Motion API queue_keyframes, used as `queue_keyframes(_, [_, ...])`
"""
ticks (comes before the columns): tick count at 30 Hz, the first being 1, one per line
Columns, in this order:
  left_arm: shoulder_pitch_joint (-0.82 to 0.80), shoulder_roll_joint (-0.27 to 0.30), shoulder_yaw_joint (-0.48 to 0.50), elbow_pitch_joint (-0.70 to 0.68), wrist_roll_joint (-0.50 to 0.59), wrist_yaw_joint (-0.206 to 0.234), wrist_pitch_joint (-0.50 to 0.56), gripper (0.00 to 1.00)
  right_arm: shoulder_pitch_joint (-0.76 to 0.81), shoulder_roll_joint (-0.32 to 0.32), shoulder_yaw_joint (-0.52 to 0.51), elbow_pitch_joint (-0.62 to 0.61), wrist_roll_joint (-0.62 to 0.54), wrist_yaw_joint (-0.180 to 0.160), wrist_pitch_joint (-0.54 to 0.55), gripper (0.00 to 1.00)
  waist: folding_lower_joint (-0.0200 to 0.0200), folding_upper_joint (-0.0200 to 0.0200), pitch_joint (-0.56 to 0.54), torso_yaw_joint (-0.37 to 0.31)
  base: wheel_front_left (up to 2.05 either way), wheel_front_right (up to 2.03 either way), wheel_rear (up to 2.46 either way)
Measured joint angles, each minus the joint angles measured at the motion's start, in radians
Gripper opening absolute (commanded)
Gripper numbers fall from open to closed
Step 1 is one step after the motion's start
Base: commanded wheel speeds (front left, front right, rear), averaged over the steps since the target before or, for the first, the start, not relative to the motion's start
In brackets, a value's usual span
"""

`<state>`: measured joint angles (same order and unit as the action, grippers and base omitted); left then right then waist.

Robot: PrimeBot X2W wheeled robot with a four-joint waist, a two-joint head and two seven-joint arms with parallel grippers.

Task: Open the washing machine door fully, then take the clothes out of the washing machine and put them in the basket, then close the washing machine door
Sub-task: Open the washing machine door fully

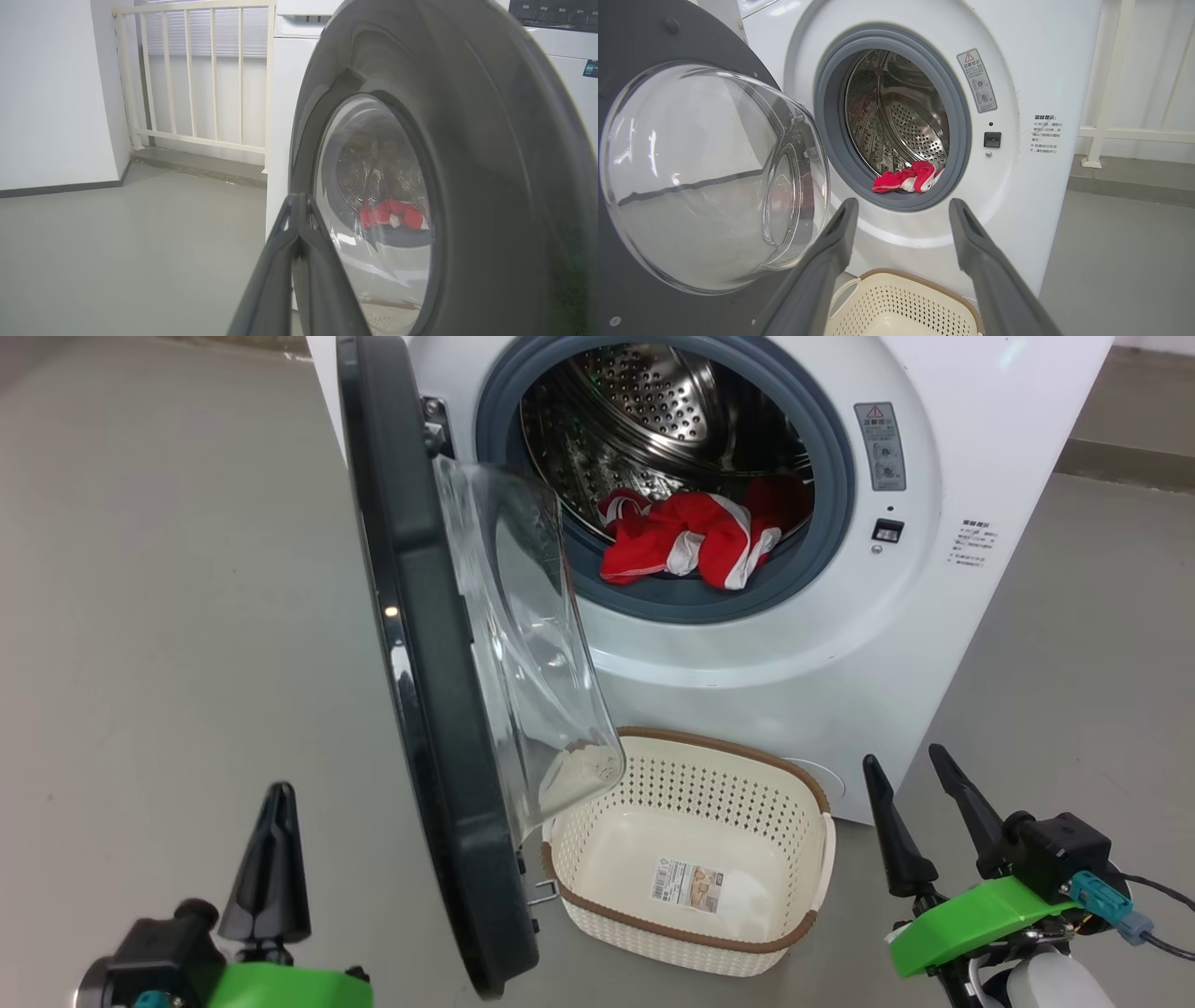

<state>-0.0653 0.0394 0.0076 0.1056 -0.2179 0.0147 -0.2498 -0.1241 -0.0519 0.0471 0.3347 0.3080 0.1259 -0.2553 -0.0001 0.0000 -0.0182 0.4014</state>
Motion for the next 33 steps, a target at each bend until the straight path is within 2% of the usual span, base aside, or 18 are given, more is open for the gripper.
queue_keyframes(11, [-0.103,0.000,-0.048,-0.215,-0.030,0.047,-0.005,0.00,0.000,0.001,0.000,0.006,0.000,0.000,0.000,1.00,0.0000,0.0000,-0.004,-0.012,0.00,0.00,0.00])
queue_keyframes(18, [-0.154,0.000,-0.114,-0.347,-0.030,0.046,0.000,0.00,0.001,0.001,-0.001,0.009,0.000,0.000,0.000,1.00,0.0000,0.0000,-0.001,-0.024,0.00,0.00,0.00])
queue_keyframes(25, [-0.166,0.001,-0.228,-0.444,-0.047,0.038,0.093,0.00,0.001,0.001,-0.002,0.008,0.001,0.000,0.000,1.00,0.0000,0.0000,0.012,-0.036,0.00,0.00,0.00])
queue_keyframes(33, [-0.146,0.003,-0.368,-0.439,-0.121,0.048,0.244,0.00,0.000,0.001,-0.003,0.008,0.004,0.000,0.000,1.00,0.0001,0.0000,0.030,-0.042,0.00,0.00,0.00])
